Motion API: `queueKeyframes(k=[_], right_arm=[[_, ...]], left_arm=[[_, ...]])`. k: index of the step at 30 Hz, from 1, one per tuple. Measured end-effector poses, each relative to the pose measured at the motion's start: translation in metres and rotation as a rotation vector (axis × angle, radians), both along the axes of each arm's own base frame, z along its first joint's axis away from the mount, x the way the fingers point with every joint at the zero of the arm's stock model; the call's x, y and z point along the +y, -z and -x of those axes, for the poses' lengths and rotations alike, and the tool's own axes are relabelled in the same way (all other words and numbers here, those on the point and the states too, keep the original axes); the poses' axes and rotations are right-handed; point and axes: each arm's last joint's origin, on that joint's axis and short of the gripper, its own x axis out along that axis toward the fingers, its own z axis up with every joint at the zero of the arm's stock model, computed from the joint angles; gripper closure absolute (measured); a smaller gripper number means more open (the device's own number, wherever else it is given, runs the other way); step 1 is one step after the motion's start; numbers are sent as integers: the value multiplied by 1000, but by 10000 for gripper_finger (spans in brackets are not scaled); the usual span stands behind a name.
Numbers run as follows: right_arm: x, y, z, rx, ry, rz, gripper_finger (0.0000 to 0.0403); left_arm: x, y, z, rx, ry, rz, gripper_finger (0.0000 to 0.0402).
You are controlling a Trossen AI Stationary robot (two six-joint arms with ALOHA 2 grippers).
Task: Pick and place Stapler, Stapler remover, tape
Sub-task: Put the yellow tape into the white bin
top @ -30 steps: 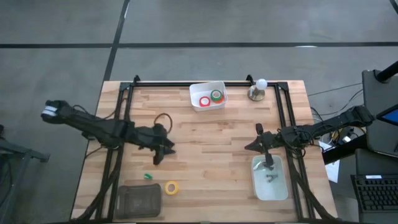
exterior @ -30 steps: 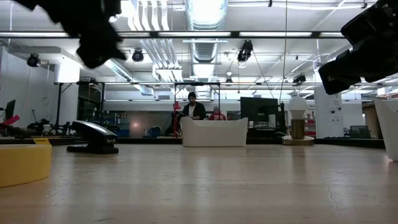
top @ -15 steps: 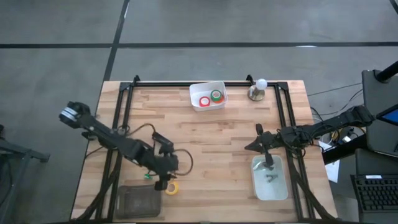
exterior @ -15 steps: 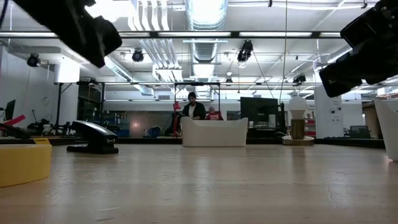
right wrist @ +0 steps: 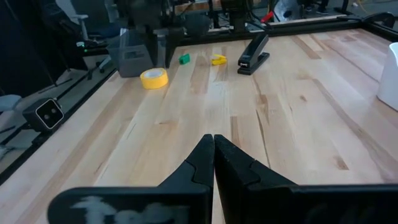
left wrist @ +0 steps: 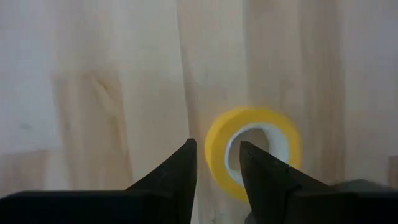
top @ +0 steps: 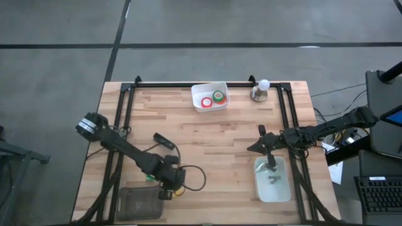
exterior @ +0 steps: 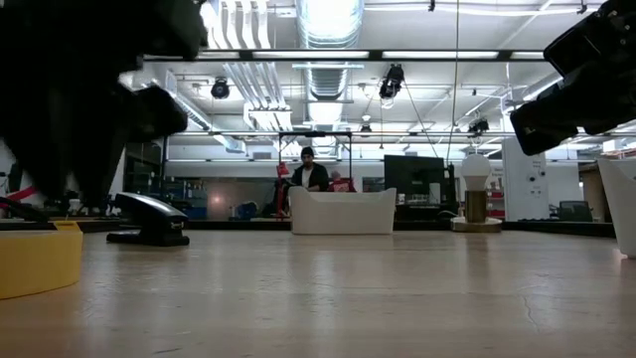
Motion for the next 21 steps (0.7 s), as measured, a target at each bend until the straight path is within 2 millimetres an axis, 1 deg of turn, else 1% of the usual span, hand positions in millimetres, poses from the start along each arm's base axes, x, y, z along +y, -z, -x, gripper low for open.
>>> queueKeyframes(k=[2,6,14,21], right_arm=[[0,0,0,0,0,0,394],[0,0,0,0,1,0,394],[0,0,0,1,1,1,394],[0,0,0,1,2,1,394]], left_arm=[[-1,7,-1,34,5,-1,283],[-4,12,-3,70,24,36,287],[-6,27,-6,108,53,6,287],[-4,30,-9,97,48,-7,290]])
